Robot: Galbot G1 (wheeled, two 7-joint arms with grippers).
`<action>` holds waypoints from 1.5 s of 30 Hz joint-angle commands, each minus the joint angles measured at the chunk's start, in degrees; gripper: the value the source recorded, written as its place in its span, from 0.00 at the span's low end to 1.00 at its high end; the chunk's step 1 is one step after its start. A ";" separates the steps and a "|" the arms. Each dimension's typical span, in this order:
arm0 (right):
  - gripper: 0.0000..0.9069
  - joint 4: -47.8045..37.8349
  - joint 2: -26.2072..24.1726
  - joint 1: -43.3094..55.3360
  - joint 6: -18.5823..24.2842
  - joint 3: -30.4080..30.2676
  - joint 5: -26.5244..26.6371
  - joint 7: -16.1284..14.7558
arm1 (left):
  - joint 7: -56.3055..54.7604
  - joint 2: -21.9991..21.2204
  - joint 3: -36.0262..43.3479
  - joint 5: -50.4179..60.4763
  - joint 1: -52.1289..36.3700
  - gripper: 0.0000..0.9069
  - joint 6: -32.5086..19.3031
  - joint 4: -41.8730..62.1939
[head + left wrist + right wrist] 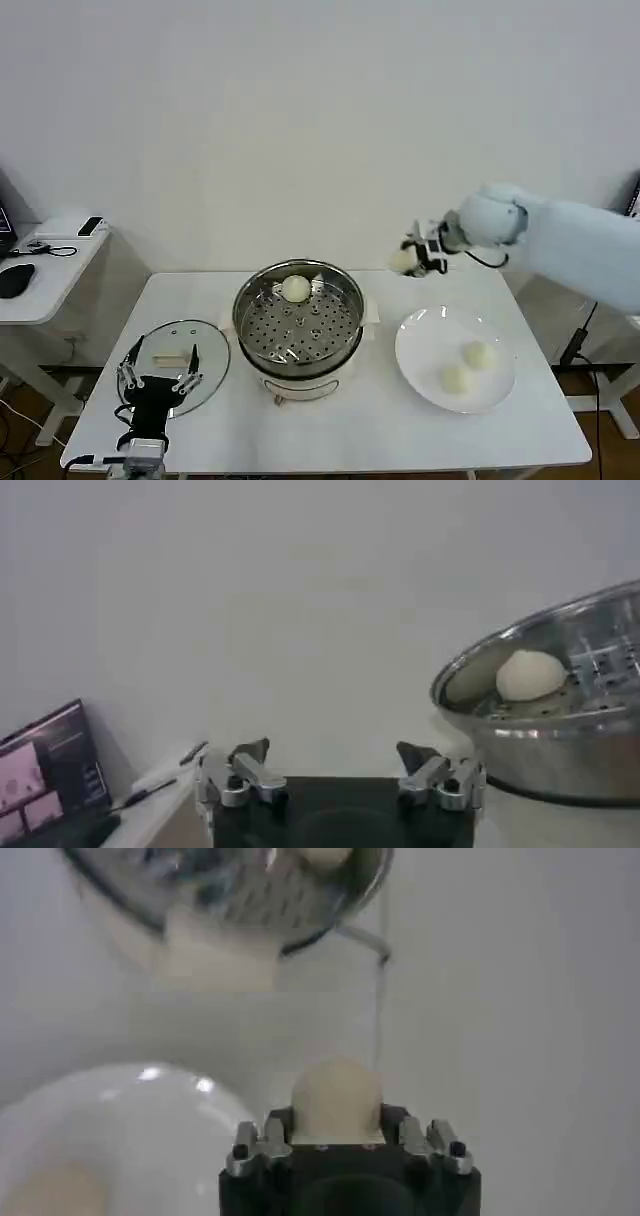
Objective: Take steamed baozi put them in steamer then cover it.
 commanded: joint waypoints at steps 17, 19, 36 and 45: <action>0.64 -10.94 35.45 -3.43 -15.01 -1.22 22.08 7.46 | -1.31 -0.80 -3.27 0.43 -0.40 1.00 -0.94 0.64; 0.64 -12.50 36.82 -5.04 -15.36 -1.12 20.72 7.44 | -1.28 -0.77 -3.37 0.44 -0.31 1.00 -1.05 0.80; 0.66 -19.55 39.62 -11.82 -15.74 -0.76 14.53 6.37 | -1.80 -1.98 -2.55 1.20 -0.86 1.00 -1.32 2.20; 1.00 -19.17 39.44 -12.20 -15.30 -0.49 13.76 6.28 | -1.82 -2.13 -2.66 1.19 -0.82 1.00 -1.40 2.24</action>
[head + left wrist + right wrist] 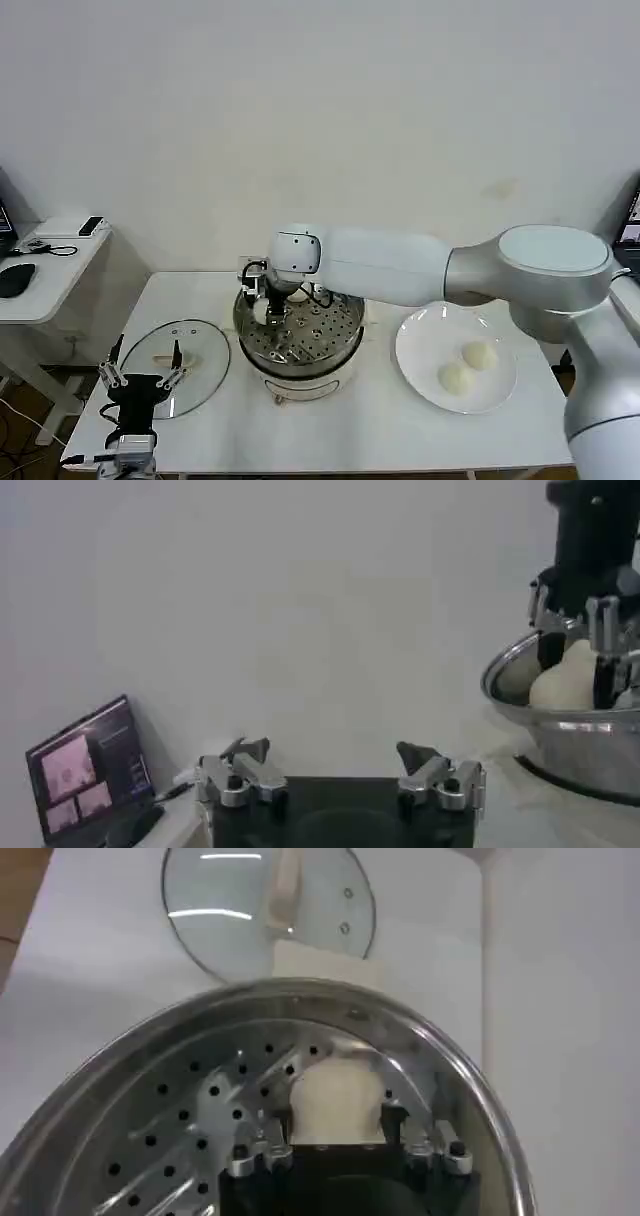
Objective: Take steamed baozi put them in steamer then cover it.
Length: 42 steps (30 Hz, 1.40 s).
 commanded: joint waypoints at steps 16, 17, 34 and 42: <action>1.00 17.99 -20.68 12.61 1.09 -0.02 -3.53 -5.16 | 0.33 1.11 -0.83 -0.54 0.77 1.00 0.57 -1.93; 1.00 19.21 -22.82 13.26 1.46 -0.14 -3.99 -5.64 | 0.35 1.12 -0.48 -0.46 0.48 1.00 0.73 -2.04; 1.00 33.55 -64.26 2.58 15.34 1.95 -32.76 -18.83 | 1.98 3.13 3.73 0.04 -1.36 1.00 2.02 -2.24; 1.00 33.14 -73.00 -33.25 20.12 29.77 -41.35 -20.31 | 1.53 2.98 3.99 0.42 -0.64 1.00 1.03 -0.41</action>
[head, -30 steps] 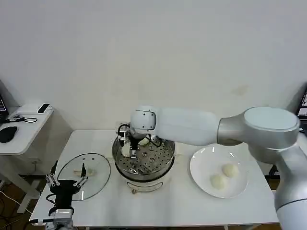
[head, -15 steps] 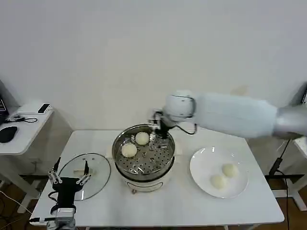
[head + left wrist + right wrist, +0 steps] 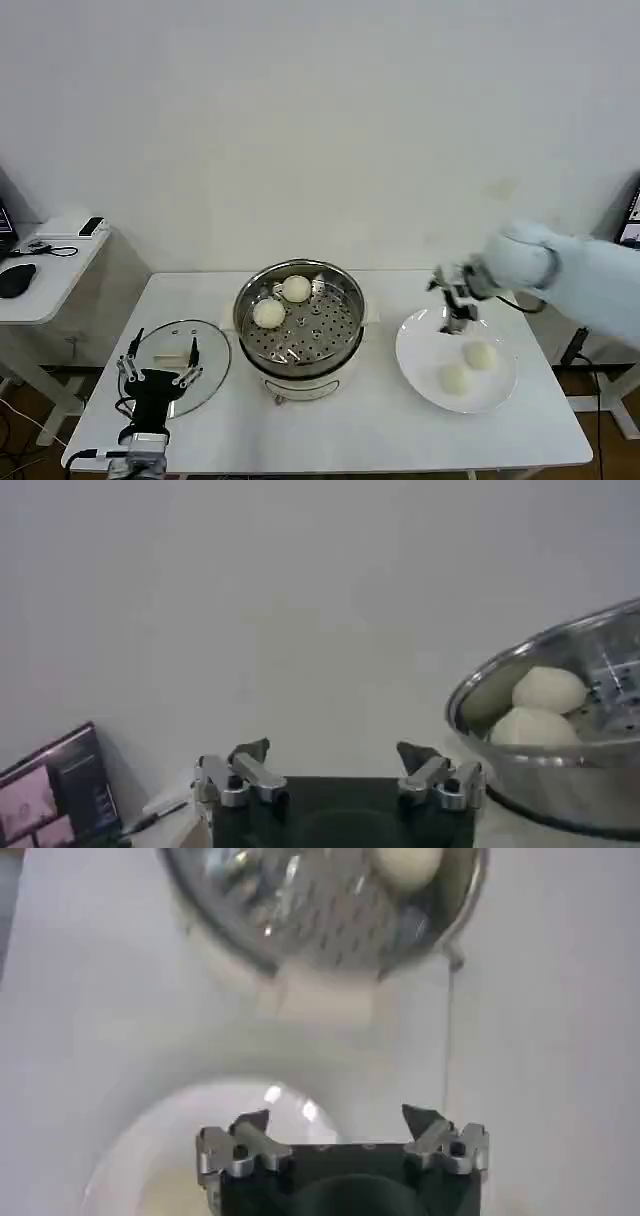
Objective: Take steamed baozi put them in steamer then cover it.
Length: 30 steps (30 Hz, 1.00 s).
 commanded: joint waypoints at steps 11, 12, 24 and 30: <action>1.00 -1.39 -10.73 -46.18 8.61 33.14 -16.11 -3.01 | -0.29 0.27 0.59 0.50 0.63 1.00 -0.26 0.80; 1.00 -1.81 -9.90 -45.84 8.61 32.96 -15.76 -3.02 | -0.30 0.30 0.58 0.50 0.66 1.00 -0.25 0.83; 1.00 -8.94 -1.45 -42.15 8.59 30.24 -15.00 -1.61 | -0.38 0.20 -0.25 0.65 0.47 1.00 -0.30 1.82; 1.00 -12.60 2.50 -40.23 8.20 28.08 -15.05 -1.44 | -0.39 0.01 -0.68 0.63 0.52 1.00 -0.28 1.94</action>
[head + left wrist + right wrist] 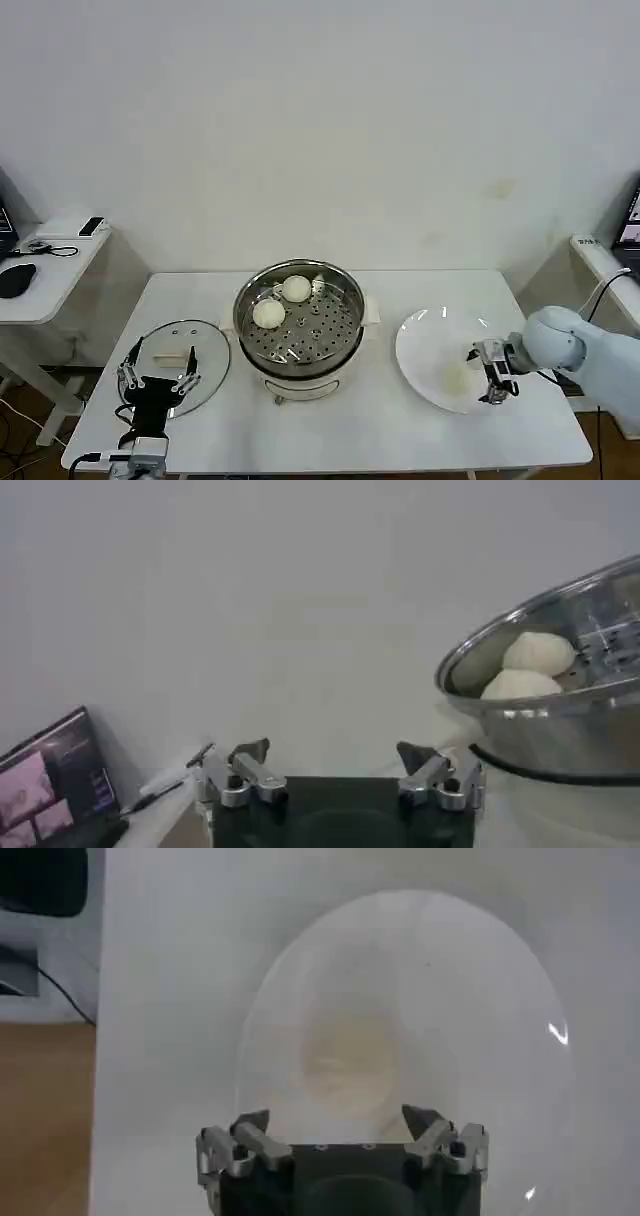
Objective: Take steamed baozi put them in steamer then cover it.
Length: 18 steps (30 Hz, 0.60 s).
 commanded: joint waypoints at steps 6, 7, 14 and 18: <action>1.00 -7.77 7.86 -0.46 0.41 -0.86 -1.09 0.97 | -0.06 -0.18 -0.48 -0.01 0.04 1.00 -0.18 0.38; 1.00 -7.93 8.09 -0.48 0.40 -0.84 -1.09 0.98 | -0.05 -0.21 -0.51 -0.01 0.04 1.00 -0.20 0.45; 0.81 -8.55 9.89 -0.06 -0.87 -1.28 -0.71 0.63 | -0.14 -0.33 -0.75 0.05 -0.01 1.00 -0.21 0.35; 0.78 -8.09 9.61 0.60 -1.60 -1.68 -0.42 0.02 | -0.24 -0.34 -0.72 0.02 0.08 1.00 -0.23 0.34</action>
